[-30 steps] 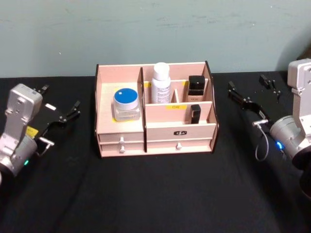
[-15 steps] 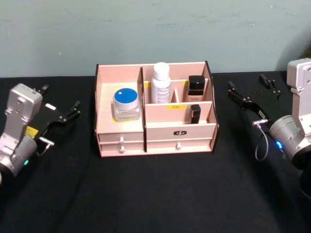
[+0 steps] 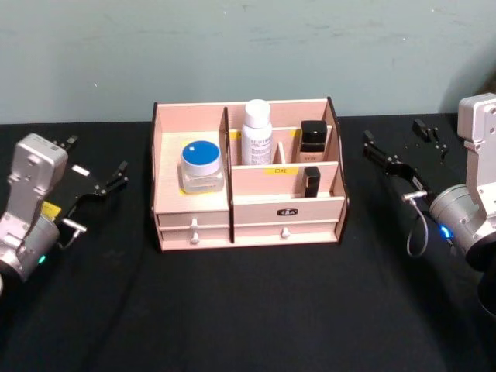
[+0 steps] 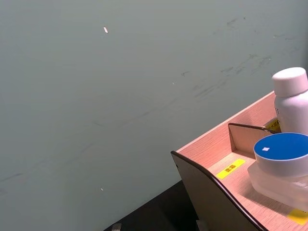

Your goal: Pick up the facial cleanser and watermelon frost from the table and place them into the tiered storage box.

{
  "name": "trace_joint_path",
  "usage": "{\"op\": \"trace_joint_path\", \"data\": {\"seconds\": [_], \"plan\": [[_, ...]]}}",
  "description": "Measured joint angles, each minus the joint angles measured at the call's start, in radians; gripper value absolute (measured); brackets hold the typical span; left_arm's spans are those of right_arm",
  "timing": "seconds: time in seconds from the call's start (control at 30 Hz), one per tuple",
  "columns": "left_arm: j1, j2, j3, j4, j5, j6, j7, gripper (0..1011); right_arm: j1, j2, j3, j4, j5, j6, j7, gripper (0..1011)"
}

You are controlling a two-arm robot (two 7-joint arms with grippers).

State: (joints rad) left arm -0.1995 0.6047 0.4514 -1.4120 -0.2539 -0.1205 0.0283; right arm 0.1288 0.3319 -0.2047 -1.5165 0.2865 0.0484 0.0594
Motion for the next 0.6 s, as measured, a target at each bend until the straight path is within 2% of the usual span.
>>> {"op": "trace_joint_path", "data": {"seconds": [0.6], "plan": [[0.000, 0.000, 0.000, 0.000, 0.000, 0.000, 0.000, 1001, -0.001, 0.001, 0.000, -0.002, 0.002, 0.000, 0.001, 1002]]}}
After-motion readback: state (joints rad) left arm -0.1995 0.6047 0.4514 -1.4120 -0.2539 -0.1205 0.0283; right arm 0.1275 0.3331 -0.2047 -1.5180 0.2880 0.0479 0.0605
